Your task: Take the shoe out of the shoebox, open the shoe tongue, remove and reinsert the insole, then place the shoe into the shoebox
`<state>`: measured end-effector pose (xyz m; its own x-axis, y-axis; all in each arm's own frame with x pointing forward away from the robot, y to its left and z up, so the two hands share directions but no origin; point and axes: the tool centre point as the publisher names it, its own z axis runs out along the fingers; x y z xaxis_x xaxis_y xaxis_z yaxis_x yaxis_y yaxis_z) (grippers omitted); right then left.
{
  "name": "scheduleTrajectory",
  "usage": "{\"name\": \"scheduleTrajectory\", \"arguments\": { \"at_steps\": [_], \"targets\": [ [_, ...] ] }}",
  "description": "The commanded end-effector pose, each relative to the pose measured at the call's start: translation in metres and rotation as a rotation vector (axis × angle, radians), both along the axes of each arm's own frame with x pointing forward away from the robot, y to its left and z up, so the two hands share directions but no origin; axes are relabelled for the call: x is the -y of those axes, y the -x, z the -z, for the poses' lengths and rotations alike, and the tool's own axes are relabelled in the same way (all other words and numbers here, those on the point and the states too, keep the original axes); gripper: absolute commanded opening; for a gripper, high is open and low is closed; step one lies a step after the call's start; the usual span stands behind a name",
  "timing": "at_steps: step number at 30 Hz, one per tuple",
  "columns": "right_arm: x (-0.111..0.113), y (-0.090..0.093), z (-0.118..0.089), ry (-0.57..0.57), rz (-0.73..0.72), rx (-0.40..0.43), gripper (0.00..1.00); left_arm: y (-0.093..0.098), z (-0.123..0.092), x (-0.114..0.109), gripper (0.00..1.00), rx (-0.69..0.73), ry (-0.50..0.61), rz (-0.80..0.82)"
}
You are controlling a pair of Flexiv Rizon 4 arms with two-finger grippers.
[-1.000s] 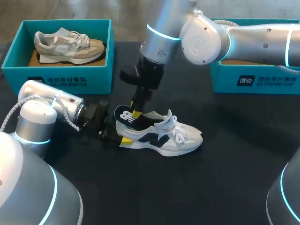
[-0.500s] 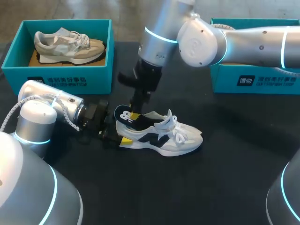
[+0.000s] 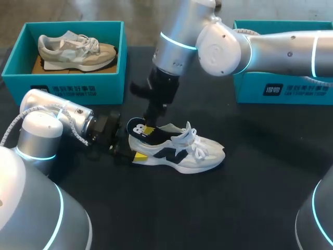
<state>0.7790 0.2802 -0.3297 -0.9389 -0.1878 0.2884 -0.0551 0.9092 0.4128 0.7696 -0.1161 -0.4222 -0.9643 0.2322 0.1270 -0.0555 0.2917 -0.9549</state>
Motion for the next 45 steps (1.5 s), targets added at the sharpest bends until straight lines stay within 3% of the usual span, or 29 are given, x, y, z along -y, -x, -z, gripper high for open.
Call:
{"name": "scheduleTrajectory", "arguments": {
  "at_steps": [1,4,6,25,45],
  "targets": [
    [-0.002,0.001,0.002,-0.001,-0.001,0.001,0.2,-0.001,0.0,0.001,0.0,0.0,-0.001,0.0],
    [-0.002,0.001,0.002,-0.002,0.0,0.0,0.15,-0.001,0.0,0.001,0.0,0.0,-0.001,0.0],
    [-0.002,0.001,0.002,-0.004,0.001,0.0,0.0,-0.001,0.0,0.001,0.0,0.0,-0.001,0.0],
    [0.0,-0.001,-0.005,-0.018,0.013,0.028,0.0,-0.001,0.0,0.001,0.0,0.0,-0.001,0.0],
    [0.001,-0.014,-0.069,-0.18,0.115,0.223,0.0,-0.001,0.0,0.001,0.0,0.0,-0.001,0.0]
  ]
}}
